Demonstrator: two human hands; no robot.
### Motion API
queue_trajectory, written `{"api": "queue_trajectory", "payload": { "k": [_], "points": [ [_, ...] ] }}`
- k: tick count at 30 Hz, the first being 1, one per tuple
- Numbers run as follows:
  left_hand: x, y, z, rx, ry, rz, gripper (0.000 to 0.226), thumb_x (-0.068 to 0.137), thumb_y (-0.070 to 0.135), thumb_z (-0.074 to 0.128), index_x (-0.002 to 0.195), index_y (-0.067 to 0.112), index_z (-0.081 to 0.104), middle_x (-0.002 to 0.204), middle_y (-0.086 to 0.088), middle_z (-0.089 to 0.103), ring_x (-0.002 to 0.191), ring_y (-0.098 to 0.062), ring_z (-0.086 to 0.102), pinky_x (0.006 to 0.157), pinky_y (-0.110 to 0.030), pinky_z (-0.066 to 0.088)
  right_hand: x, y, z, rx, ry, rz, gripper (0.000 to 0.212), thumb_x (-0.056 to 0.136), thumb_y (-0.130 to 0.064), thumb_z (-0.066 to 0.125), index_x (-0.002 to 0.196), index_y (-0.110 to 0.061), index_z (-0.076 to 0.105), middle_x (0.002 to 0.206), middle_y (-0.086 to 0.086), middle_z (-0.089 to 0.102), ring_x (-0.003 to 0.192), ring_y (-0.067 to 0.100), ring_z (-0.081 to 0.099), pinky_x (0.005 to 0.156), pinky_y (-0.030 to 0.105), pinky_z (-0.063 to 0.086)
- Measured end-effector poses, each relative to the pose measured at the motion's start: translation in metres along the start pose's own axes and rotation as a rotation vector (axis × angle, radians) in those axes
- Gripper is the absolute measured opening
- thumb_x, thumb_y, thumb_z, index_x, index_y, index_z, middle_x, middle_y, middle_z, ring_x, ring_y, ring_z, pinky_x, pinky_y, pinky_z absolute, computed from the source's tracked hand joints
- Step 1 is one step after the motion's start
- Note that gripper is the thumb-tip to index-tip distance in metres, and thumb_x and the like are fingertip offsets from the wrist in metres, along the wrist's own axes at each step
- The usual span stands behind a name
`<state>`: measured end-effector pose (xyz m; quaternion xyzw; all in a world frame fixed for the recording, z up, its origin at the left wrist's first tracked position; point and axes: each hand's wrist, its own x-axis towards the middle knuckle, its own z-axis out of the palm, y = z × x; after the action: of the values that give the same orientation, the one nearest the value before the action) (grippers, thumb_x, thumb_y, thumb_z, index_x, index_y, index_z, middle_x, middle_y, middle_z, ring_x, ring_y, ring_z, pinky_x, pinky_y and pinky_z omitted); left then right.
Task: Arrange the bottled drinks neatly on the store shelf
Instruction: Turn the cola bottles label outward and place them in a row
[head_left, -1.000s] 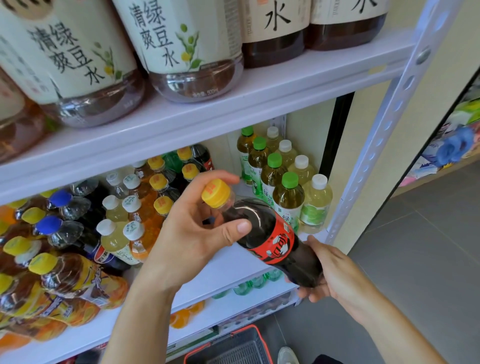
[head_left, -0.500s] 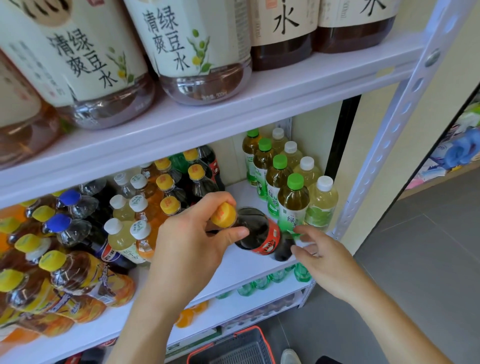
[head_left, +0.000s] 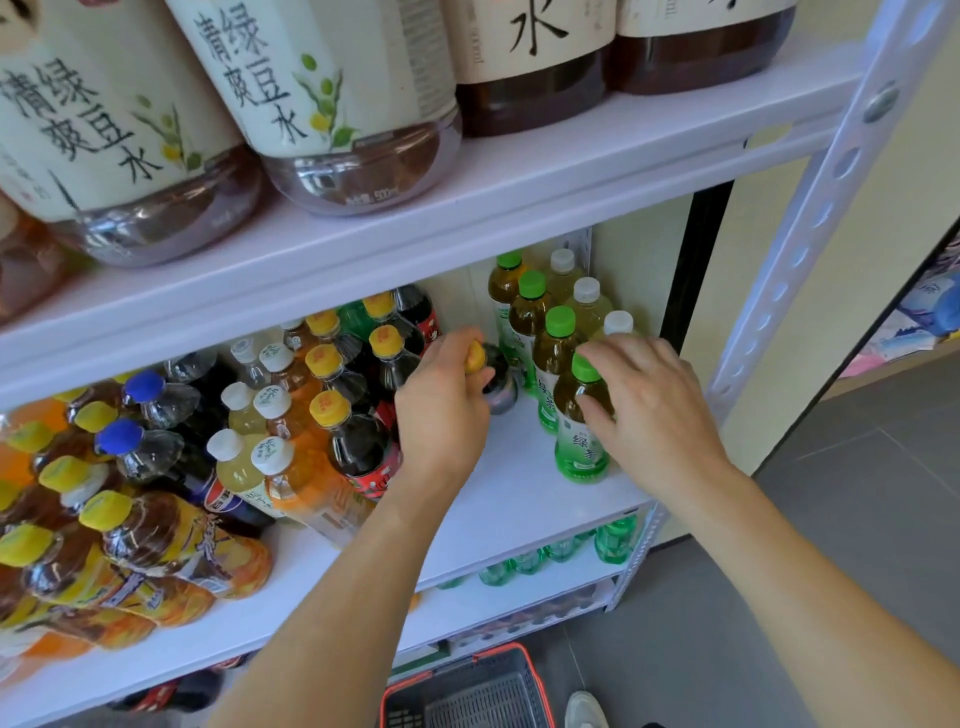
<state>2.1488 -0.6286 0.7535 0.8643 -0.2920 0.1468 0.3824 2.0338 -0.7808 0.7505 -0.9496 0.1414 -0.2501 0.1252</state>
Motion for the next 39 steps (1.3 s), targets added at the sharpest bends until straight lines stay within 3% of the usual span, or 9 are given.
{"api": "queue_trajectory", "payload": {
  "k": [4,7,14,19,26,29,31,35,39],
  "points": [
    [0.038,-0.012,0.029,0.120,-0.033,-0.054,0.037,0.084,-0.006,0.060,0.118,0.010,0.062,0.107,-0.009,0.065,0.093,-0.020,0.062,0.067,-0.028,0.038,0.008,0.009,0.006,0.064,0.017,-0.040,0.037,0.079,-0.010,0.076,0.114,-0.005,0.067,0.110,0.013,0.066,0.100,0.036,0.058,0.084,0.046,0.052],
    [0.067,-0.015,0.042,0.146,-0.029,-0.085,0.039,0.082,-0.008,0.057,0.116,0.010,0.061,0.107,-0.012,0.066,0.095,-0.034,0.063,0.074,-0.038,0.048,0.009,0.014,0.010,0.120,0.046,-0.045,0.033,0.078,-0.007,0.076,0.110,-0.004,0.068,0.106,0.013,0.067,0.094,0.036,0.060,0.076,0.046,0.055],
    [0.122,-0.009,0.047,0.242,-0.079,-0.225,0.026,0.098,0.013,0.054,0.115,-0.005,0.059,0.117,-0.025,0.063,0.110,-0.038,0.059,0.087,-0.032,0.043,0.005,0.018,0.022,0.241,0.135,-0.050,0.031,0.078,-0.001,0.077,0.107,-0.002,0.066,0.104,0.016,0.065,0.086,0.037,0.061,0.070,0.043,0.054],
    [0.127,-0.006,0.042,0.316,-0.208,-0.209,0.030,0.098,0.009,0.049,0.126,-0.002,0.056,0.129,-0.022,0.058,0.120,-0.037,0.054,0.100,-0.041,0.042,0.004,0.016,0.024,0.267,0.140,-0.046,0.028,0.082,-0.002,0.074,0.109,-0.002,0.066,0.104,0.017,0.064,0.088,0.036,0.061,0.074,0.042,0.053],
    [0.117,0.003,0.033,0.210,-0.312,-0.285,0.056,0.085,-0.008,0.047,0.139,0.002,0.040,0.131,-0.025,0.055,0.108,-0.042,0.059,0.091,-0.049,0.051,0.000,0.014,0.021,0.261,0.099,-0.025,0.032,0.083,0.000,0.069,0.115,-0.002,0.063,0.106,0.018,0.062,0.093,0.037,0.059,0.076,0.048,0.053],
    [0.095,0.005,0.019,0.178,-0.237,-0.183,0.067,0.081,-0.011,0.047,0.145,0.008,0.038,0.138,-0.020,0.052,0.116,-0.040,0.056,0.092,-0.045,0.050,-0.003,0.012,0.021,0.267,0.098,-0.020,0.035,0.082,0.001,0.067,0.116,-0.002,0.061,0.106,0.017,0.061,0.093,0.036,0.057,0.076,0.047,0.051],
    [0.068,0.005,0.006,0.184,-0.127,-0.016,0.060,0.080,-0.012,0.047,0.136,0.008,0.052,0.133,-0.017,0.057,0.117,-0.038,0.056,0.088,-0.042,0.050,-0.008,0.009,0.020,0.269,0.113,-0.005,0.037,0.081,0.002,0.067,0.118,-0.003,0.060,0.109,0.017,0.060,0.095,0.034,0.056,0.078,0.045,0.051],
    [0.032,-0.010,-0.024,0.483,-0.004,0.175,0.045,0.076,0.000,0.046,0.116,0.004,0.067,0.127,-0.021,0.059,0.113,-0.043,0.053,0.093,-0.047,0.046,-0.019,0.003,0.020,0.262,0.173,0.026,0.041,0.081,0.004,0.066,0.122,-0.003,0.060,0.121,0.018,0.058,0.105,0.035,0.054,0.087,0.044,0.050],
    [0.027,-0.025,-0.038,0.875,-0.273,0.049,0.042,0.089,0.009,0.052,0.130,0.010,0.058,0.143,-0.023,0.041,0.121,-0.042,0.047,0.100,-0.045,0.041,-0.030,-0.007,0.018,0.306,0.264,-0.007,0.032,0.084,0.005,0.061,0.116,-0.001,0.063,0.118,0.016,0.060,0.105,0.032,0.055,0.089,0.036,0.048]
  ]
}}
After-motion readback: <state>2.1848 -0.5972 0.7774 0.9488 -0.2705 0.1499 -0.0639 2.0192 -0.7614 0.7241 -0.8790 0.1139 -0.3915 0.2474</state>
